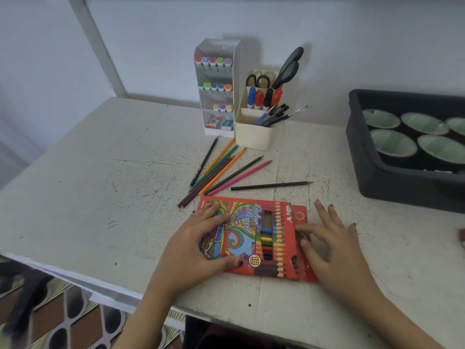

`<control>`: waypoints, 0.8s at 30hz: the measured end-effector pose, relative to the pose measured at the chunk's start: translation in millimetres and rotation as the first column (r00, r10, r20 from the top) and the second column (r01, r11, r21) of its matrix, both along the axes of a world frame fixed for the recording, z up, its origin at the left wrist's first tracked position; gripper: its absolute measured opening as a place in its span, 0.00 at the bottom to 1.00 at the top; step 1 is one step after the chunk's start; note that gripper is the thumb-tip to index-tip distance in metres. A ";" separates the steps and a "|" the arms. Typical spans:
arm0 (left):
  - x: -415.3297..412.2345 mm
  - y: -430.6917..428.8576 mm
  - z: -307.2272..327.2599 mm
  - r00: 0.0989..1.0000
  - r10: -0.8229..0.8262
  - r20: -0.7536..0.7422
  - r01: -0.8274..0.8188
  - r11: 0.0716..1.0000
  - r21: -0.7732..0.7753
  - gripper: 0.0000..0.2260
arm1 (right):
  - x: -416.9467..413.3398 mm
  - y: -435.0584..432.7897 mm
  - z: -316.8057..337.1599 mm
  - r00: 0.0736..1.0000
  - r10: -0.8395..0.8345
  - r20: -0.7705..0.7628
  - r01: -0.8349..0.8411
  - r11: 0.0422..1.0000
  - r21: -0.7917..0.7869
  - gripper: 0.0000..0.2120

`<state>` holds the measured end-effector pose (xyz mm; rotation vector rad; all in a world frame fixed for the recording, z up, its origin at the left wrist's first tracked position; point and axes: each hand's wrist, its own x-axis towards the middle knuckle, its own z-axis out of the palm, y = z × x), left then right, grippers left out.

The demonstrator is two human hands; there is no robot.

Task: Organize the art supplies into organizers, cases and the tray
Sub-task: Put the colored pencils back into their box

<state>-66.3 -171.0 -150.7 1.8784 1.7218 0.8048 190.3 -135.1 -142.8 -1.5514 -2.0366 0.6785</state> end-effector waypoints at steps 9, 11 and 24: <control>-1.3 0.0 0.0 1.000 -0.003 -0.015 0.003 1.000 -0.012 0.36 | 0.8 10.9 9.9 1.000 -0.005 -0.025 0.002 0.994 -0.110 0.13; -1.2 0.1 0.1 1.000 -0.002 -0.004 0.002 1.000 -0.007 0.35 | -1.6 11.5 11.9 1.000 -0.006 -0.024 0.003 0.991 -0.132 0.19; -2.1 0.7 1.2 1.000 0.002 -0.008 -0.002 1.000 -0.015 0.37 | -5.8 29.3 20.7 0.996 -0.083 0.016 0.081 0.993 0.084 0.06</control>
